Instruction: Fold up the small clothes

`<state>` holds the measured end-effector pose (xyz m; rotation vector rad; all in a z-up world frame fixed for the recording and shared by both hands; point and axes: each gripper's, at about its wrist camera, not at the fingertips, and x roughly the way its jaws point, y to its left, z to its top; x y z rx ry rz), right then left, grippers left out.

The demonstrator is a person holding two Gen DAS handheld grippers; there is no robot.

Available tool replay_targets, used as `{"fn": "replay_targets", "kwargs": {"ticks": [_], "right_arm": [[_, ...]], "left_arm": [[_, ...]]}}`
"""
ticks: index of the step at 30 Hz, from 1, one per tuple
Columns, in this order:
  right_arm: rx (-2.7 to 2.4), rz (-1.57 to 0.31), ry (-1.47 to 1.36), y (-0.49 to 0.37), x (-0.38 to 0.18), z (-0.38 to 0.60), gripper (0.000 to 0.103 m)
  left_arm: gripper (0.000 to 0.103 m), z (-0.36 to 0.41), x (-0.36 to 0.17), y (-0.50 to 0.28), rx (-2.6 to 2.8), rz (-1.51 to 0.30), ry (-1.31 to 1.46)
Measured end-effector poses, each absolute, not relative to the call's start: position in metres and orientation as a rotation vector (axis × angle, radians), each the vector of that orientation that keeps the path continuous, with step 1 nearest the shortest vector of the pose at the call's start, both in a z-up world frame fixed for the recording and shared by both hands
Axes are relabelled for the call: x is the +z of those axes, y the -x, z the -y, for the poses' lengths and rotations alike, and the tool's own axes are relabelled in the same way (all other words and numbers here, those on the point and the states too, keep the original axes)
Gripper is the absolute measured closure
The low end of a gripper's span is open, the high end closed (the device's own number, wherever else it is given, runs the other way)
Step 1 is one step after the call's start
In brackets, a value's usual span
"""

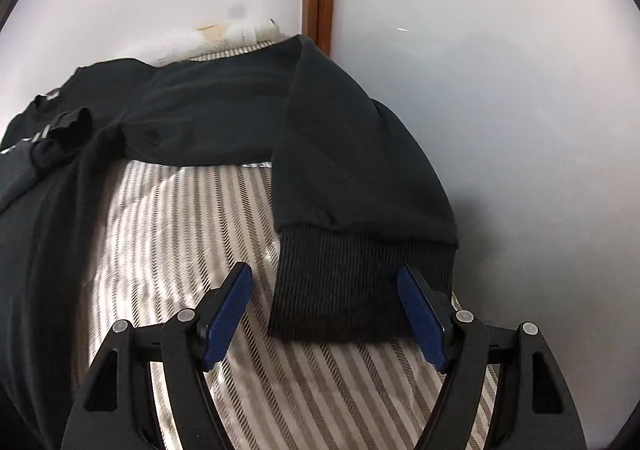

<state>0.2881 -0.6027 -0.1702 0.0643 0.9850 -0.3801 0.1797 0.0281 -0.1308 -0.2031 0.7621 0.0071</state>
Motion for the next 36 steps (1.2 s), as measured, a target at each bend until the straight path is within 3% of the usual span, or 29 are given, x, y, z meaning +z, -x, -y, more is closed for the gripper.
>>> {"fn": "replay_targets", "kwargs": {"ticks": [2,3,4,7,15,23,36], "right_arm": [[-0.357,-0.977,-0.047,-0.289,-0.168,0.6,0.049],[-0.359,-0.975,-0.034,-0.287,-0.169,0.6,0.07],[-0.359,-0.979,-0.023,-0.287,-0.169,0.6,0.08],[-0.344,-0.994,-0.087,-0.289,-0.165,0.607,0.092],[-0.207,-0.851,-0.218,-0.277,-0.069,0.561,0.093],[0.075,-0.769,-0.395,-0.324,0.018,0.472,0.093],[0.39,-0.793,-0.434,-0.438,0.045,0.292,0.093]], "left_arm": [[0.04,-0.028,-0.129,-0.174,0.005,-0.758,0.202],[0.04,-0.029,-0.128,-0.171,0.001,-0.756,0.208],[0.04,-0.03,-0.127,-0.169,-0.004,-0.754,0.22],[0.04,-0.031,-0.126,-0.163,-0.024,-0.747,0.243],[0.04,-0.053,-0.139,-0.157,0.005,-0.789,0.224],[0.04,-0.085,-0.14,-0.17,-0.004,-0.793,0.234],[0.04,-0.119,-0.138,-0.21,0.016,-0.795,0.158]]}}
